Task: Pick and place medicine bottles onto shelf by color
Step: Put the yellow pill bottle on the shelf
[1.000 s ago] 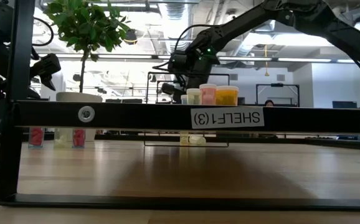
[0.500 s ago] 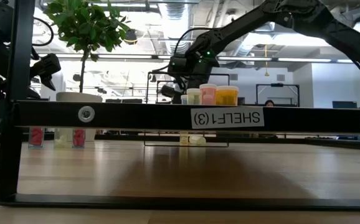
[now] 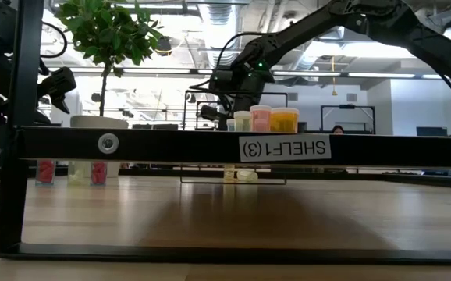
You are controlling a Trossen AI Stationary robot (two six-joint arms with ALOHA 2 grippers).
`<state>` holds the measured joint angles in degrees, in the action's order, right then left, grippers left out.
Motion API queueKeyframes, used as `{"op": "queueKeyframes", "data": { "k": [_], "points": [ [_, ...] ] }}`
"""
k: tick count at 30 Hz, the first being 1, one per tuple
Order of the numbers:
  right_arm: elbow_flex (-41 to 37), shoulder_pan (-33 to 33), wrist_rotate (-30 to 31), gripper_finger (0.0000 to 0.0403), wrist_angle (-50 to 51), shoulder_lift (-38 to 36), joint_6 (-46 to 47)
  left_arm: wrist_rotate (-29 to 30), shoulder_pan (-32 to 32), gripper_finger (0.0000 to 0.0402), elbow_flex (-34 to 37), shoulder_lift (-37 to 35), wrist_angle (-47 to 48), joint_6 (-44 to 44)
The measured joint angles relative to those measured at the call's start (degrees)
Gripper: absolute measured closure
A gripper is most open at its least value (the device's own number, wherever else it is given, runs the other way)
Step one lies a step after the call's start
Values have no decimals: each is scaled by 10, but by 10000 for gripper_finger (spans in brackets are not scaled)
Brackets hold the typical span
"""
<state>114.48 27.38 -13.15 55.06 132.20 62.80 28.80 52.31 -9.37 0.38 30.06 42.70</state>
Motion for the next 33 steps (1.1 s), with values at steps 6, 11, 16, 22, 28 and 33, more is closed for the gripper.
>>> {"op": "queueKeyframes", "data": {
  "k": [6,11,16,22,28,33],
  "points": [
    [53,8,8,272,52,-3,1,0,0,191,0,0,0,0],
    [134,19,56,285,120,-3,-12,0,0,191,0,0,0,0],
    [198,28,74,287,175,-17,-28,0,0,191,0,0,0,0],
    [188,25,86,286,220,-94,-12,1,0,191,0,0,0,0],
    [188,-5,138,286,296,-171,68,0,0,191,0,0,0,0],
    [187,-58,182,285,352,-213,125,0,0,191,0,0,0,0]
  ]
}}
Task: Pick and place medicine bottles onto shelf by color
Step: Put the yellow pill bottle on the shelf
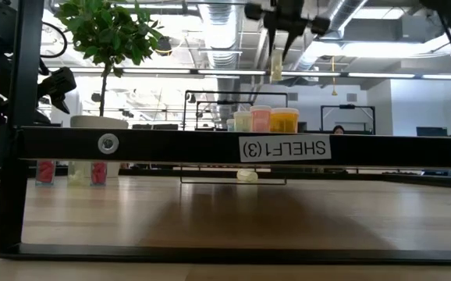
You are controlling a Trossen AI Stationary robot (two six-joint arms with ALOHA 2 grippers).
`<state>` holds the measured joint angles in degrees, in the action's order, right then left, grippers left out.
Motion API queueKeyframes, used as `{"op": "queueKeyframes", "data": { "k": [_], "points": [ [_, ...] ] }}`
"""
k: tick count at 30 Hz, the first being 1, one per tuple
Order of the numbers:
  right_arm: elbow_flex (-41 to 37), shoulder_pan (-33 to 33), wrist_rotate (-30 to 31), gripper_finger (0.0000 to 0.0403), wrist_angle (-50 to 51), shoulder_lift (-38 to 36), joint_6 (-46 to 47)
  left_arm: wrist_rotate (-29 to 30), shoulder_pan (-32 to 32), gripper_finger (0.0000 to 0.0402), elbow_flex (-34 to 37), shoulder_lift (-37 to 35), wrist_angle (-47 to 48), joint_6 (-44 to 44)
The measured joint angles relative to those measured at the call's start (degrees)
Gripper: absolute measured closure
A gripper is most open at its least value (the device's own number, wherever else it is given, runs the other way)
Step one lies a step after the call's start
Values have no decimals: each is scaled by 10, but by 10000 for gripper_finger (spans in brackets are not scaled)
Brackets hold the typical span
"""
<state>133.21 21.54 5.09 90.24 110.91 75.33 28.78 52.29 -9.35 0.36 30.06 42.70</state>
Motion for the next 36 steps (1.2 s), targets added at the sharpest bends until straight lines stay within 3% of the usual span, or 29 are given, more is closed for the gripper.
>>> {"op": "queueKeyframes", "data": {
  "k": [7,12,17,22,29,36],
  "points": [
    [-15,-88,11,284,-4,-52,-36,0,0,191,0,0,0,0],
    [-152,-160,6,284,-2,-128,-26,0,0,191,0,0,0,0],
    [-316,-252,-19,284,-4,-207,49,0,0,191,0,0,0,0],
    [-396,-341,-21,284,-48,-251,78,1,0,191,0,0,0,0],
    [-442,-401,5,284,-121,-223,70,0,0,191,0,0,0,0],
    [-443,-379,-75,284,-168,-131,27,1,0,191,0,0,0,0]
  ]
}}
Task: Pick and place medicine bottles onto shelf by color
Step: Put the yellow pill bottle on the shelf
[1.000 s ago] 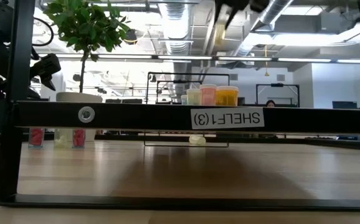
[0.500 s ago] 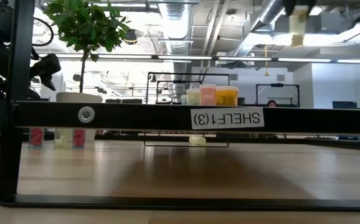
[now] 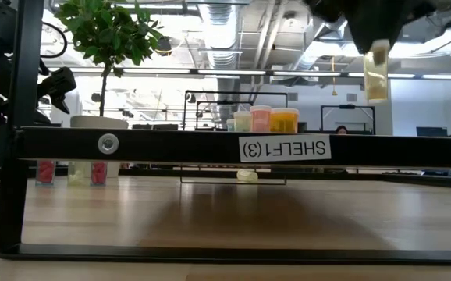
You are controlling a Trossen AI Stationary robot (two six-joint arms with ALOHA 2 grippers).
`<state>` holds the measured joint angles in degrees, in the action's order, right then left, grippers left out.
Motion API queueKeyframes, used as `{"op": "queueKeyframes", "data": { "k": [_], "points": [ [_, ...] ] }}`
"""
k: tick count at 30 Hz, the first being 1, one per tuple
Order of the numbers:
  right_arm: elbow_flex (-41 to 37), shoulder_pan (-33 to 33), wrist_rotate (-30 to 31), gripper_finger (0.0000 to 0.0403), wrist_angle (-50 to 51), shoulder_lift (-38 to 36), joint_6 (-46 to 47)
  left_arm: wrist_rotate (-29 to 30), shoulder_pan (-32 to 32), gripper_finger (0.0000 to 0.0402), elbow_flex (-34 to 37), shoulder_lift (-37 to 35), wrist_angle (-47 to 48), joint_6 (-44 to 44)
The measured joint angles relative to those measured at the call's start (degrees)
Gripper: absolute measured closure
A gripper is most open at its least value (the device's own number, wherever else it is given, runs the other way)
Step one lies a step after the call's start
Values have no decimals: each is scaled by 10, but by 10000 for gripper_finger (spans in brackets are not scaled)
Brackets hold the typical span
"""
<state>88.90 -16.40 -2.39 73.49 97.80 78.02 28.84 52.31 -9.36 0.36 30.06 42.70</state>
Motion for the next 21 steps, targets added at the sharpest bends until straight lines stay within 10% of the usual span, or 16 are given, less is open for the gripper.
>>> {"op": "queueKeyframes", "data": {
  "k": [21],
  "points": [
    [6,35,-33,284,-177,83,-45,-5,0,191,0,0,0,0]
  ]
}}
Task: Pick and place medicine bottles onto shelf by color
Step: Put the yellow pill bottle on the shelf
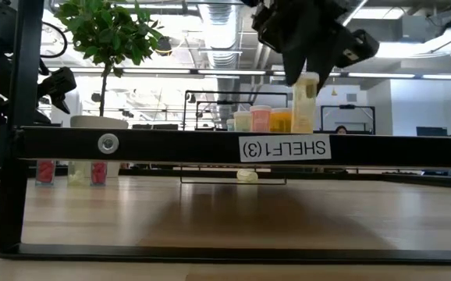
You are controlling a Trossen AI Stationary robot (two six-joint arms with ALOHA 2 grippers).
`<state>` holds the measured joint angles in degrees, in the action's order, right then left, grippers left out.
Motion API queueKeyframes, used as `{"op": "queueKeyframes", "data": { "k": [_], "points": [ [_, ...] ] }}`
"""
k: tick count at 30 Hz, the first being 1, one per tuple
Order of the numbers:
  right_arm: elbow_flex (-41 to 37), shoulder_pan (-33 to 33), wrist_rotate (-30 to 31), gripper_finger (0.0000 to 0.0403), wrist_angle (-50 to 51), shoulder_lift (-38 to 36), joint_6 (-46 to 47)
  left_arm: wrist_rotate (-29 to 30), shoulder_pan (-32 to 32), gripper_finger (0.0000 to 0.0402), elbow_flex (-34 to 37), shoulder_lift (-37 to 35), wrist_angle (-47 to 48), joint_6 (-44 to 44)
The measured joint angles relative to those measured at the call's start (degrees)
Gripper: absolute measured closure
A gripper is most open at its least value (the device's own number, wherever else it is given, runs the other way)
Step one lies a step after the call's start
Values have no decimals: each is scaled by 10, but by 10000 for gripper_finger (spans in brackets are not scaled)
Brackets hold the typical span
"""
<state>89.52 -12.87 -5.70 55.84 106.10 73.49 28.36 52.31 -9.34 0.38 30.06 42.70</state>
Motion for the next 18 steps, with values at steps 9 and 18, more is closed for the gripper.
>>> {"op": "queueKeyframes", "data": {
  "k": [9,18],
  "points": [
    [0,12,-18,284,-15,31,1,2,0,191,0,1,0,0],
    [1,22,-21,280,-20,38,1,4,0,191,0,0,0,0]
  ]
}}
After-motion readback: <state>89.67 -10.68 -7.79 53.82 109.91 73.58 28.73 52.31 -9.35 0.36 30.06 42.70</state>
